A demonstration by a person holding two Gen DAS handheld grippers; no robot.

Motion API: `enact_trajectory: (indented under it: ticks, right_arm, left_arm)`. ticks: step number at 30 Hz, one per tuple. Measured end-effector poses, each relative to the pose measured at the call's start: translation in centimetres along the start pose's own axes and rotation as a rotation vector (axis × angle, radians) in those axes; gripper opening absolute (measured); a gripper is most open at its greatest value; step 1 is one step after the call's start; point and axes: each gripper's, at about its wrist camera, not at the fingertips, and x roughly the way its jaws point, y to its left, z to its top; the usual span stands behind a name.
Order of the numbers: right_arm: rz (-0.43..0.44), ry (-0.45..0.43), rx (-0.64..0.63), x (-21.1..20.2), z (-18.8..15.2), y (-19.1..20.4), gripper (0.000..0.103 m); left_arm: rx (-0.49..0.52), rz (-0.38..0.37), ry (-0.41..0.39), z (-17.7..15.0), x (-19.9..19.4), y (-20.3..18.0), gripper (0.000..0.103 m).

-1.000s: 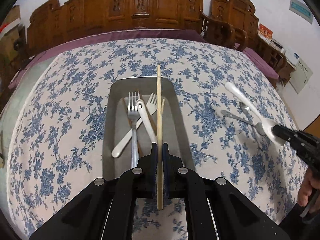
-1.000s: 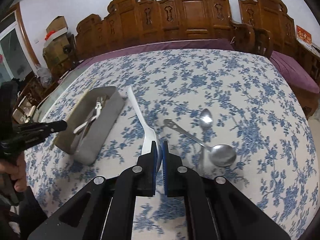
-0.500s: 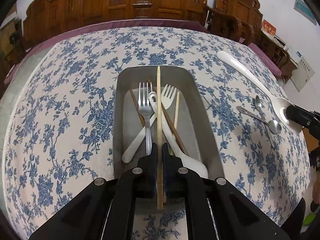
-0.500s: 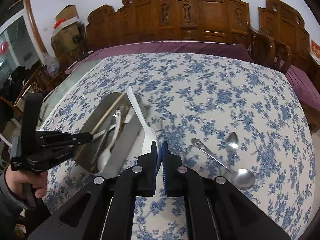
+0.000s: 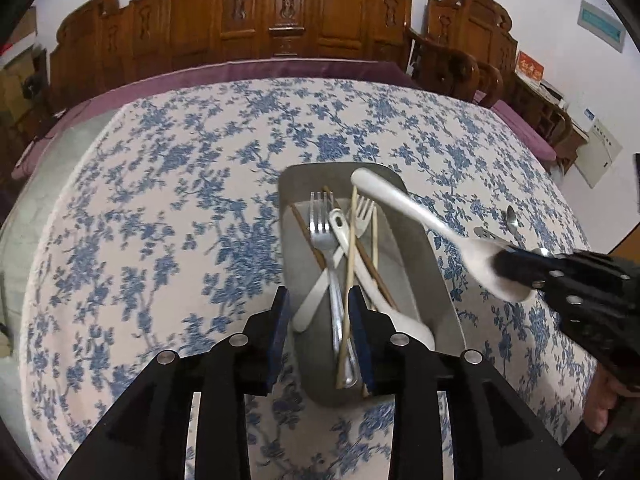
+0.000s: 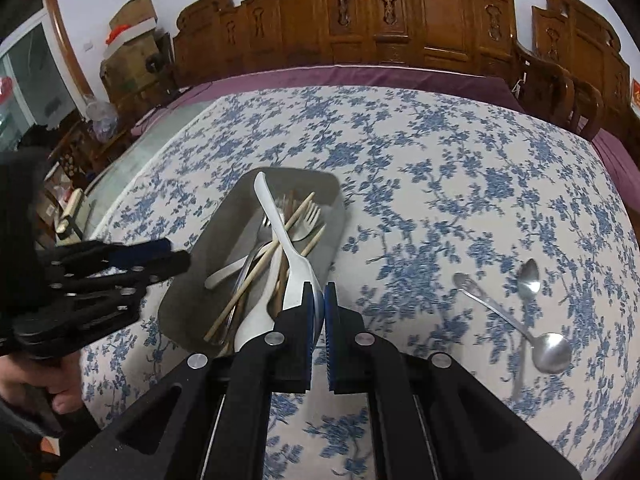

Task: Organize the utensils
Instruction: 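Lower the chopstick and white fork into the tray and open both tools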

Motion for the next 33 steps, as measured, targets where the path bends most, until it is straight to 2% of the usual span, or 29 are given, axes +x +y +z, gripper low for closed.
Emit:
enact_trajectory:
  ticks: [12, 27, 33]
  right_arm:
    - [-0.099, 0.013, -0.028, 2.8, 1.0, 3.3, 0.006]
    - [-0.198, 0.033, -0.101, 5.7, 2.1, 6.1, 0.006]
    - [-0.173, 0.050, -0.103, 6.1, 2.2, 6.7, 0.009]
  left_arm:
    - [0.005, 0.015, -0.076, -1.3, -5.3, 2.4, 0.032]
    - [-0.014, 0.028, -0.113, -2.5, -8.6, 4.0, 0.032]
    - [-0.024, 0.042, -0.119, -2.8, -9.6, 4.6, 0.033]
